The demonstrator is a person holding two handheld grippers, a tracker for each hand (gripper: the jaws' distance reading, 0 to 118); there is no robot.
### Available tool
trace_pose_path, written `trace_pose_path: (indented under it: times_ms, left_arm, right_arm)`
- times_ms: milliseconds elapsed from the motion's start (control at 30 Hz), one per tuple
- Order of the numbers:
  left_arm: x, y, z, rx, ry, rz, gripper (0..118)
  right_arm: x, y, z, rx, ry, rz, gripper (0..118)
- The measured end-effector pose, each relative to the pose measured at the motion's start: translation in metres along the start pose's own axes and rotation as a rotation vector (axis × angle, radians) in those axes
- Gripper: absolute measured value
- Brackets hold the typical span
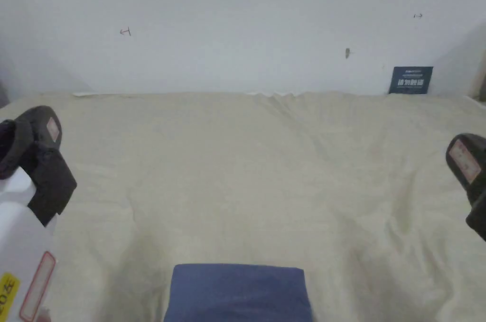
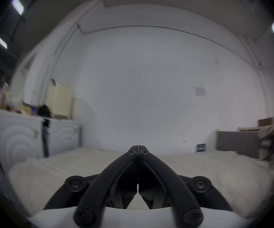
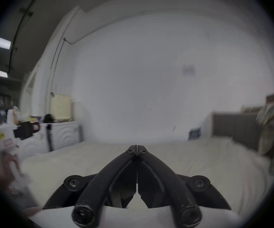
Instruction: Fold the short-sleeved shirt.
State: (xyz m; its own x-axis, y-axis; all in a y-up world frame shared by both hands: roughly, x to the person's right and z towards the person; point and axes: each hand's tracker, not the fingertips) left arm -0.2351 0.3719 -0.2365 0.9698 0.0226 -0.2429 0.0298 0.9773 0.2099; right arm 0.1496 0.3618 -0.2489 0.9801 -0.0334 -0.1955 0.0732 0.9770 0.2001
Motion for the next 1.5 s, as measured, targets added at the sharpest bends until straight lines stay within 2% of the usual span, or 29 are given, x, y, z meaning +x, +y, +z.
trace_pose_path:
  times_ms: [100,167,200,233,267,300,367,533,700,1033,1367,1500]
  left_arm:
    - [-0.005,-0.02,-0.001,0.038,0.038,-0.053,0]
    - [-0.006,-0.054,0.0,0.119,0.085,-0.117,0]
    - [-0.007,-0.068,-0.003,0.079,0.088,-0.143,0]
    - [-0.007,-0.079,-0.007,0.017,0.054,-0.146,0]
    - [-0.009,-0.091,-0.008,-0.08,0.03,-0.12,0]
    - [-0.007,-0.1,-0.009,-0.147,0.019,-0.106,0]
    - [-0.006,-0.112,0.0,-0.148,0.025,-0.069,0]
    - [0.001,-0.121,0.014,-0.143,0.003,-0.107,0]
    - [0.003,-0.121,0.012,-0.162,-0.004,-0.084,0]
    - [0.006,-0.125,0.009,-0.189,-0.008,-0.084,0]
    - [0.0,-0.1,0.01,-0.166,-0.022,-0.115,0]
    - [-0.01,-0.082,0.021,-0.102,-0.031,-0.187,0]
  right_arm:
    - [-0.007,-0.016,0.0,0.094,-0.003,0.041,0]
    - [-0.001,-0.038,-0.004,0.067,0.062,-0.01,0]
    - [-0.009,-0.05,-0.012,0.024,0.019,-0.018,0]
    - [-0.013,-0.063,-0.019,-0.074,-0.09,0.069,0]
    - [-0.017,-0.076,-0.025,-0.147,-0.148,0.147,0]
    - [-0.017,-0.087,-0.026,-0.175,-0.14,0.17,0]
    - [-0.013,-0.098,-0.018,-0.161,-0.094,0.111,0]
    - [-0.014,-0.107,-0.013,-0.166,-0.148,0.117,0]
    - [-0.012,-0.113,-0.012,-0.202,-0.166,0.065,0]
    - [-0.005,-0.113,-0.009,-0.214,-0.214,0.079,0]
    - [0.006,-0.093,-0.008,-0.206,-0.245,0.039,0]
    - [0.0,-0.058,-0.014,-0.138,-0.147,0.006,0]
